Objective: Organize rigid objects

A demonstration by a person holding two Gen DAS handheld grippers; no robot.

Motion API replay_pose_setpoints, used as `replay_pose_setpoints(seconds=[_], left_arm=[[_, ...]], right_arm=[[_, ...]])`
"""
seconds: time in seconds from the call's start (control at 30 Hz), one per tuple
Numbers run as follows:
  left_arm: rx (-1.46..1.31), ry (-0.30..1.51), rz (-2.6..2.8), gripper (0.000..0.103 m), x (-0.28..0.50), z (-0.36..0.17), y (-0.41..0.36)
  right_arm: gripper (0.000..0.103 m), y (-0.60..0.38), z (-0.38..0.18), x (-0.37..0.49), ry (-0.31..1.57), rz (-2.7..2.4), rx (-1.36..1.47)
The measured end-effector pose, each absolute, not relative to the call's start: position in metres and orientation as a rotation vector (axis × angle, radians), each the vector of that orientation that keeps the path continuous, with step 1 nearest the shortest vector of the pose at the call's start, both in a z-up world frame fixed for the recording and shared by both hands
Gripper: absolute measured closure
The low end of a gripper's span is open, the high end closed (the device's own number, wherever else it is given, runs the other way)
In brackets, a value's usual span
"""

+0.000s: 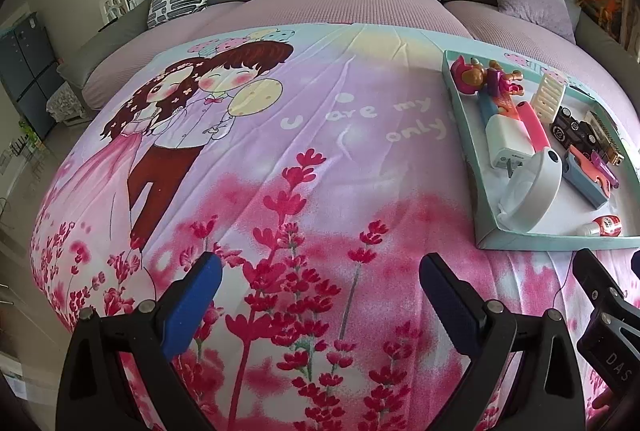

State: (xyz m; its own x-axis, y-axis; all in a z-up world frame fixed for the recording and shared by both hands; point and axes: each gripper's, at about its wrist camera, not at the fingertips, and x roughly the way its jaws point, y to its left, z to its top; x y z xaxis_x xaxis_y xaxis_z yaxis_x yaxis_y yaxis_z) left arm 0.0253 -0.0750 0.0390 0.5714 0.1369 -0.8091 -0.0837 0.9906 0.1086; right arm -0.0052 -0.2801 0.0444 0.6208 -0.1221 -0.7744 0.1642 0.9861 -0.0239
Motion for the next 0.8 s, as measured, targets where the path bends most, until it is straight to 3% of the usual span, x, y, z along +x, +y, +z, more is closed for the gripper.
replay_pose_setpoints(seconds=[0.8], left_arm=[[0.075, 0.936, 0.127, 0.004, 0.0231, 0.0422, -0.078]], right_arm=[[0.0, -0.2804, 0.0424, -0.0041, 0.894, -0.162, 0.052]])
